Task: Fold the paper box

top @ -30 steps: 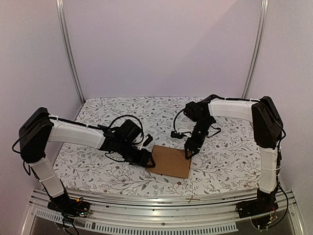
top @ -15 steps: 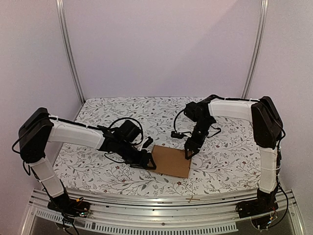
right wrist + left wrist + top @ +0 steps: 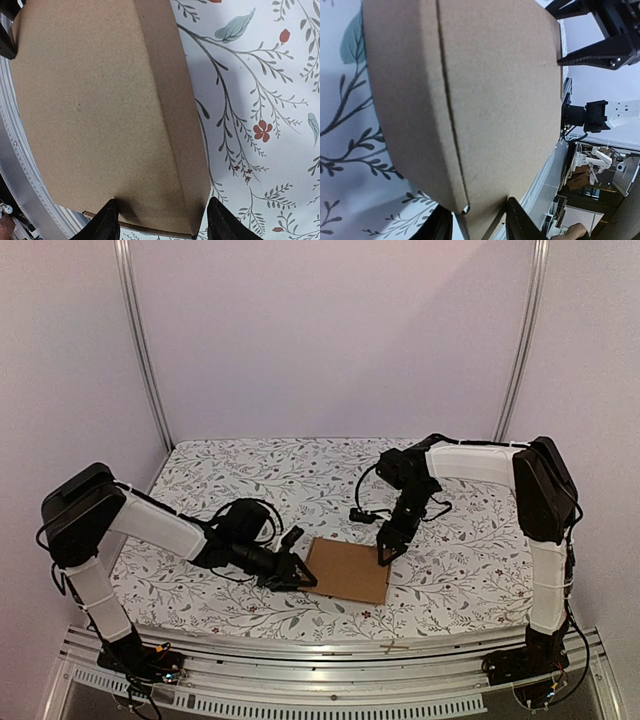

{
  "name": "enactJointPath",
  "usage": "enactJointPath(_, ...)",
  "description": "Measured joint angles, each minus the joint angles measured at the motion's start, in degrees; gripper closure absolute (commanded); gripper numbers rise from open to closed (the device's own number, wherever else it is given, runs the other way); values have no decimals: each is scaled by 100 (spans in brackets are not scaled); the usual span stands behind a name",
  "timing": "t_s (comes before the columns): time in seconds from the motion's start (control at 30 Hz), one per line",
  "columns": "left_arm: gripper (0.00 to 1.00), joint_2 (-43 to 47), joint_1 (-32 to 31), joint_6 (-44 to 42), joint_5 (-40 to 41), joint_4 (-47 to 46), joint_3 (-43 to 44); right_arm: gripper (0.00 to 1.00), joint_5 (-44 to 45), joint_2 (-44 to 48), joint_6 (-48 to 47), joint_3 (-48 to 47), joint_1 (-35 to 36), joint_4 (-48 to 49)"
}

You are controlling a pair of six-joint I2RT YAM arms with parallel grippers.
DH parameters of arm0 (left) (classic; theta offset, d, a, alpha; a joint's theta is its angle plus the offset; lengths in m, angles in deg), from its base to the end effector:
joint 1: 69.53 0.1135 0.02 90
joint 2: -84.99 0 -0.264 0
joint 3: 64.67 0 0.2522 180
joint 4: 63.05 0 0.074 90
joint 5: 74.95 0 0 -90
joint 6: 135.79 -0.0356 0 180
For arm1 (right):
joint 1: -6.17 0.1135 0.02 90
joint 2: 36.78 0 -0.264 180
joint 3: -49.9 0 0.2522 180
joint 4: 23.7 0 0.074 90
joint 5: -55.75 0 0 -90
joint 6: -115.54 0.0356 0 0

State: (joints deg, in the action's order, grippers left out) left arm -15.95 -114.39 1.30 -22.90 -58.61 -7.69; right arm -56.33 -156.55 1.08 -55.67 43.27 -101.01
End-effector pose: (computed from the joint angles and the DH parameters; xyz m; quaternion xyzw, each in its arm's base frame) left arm 0.2110 -0.2408 0.1213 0.0982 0.8861 -0.4527 0.0148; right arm 0.3052 0.2476 0.1738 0.5001 -0.8445 -0.1889 0.0339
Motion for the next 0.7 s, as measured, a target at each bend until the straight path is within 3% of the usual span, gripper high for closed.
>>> enactJointPath(0.5,100,-680,162,1786,-881,-3569,-1078,43,-66,-31,2,-4,-4,-22)
enactJointPath(0.7,100,-1130,181,2400,-1014,-4870,-1290,43,-72,-39,2,-9,-4,-39)
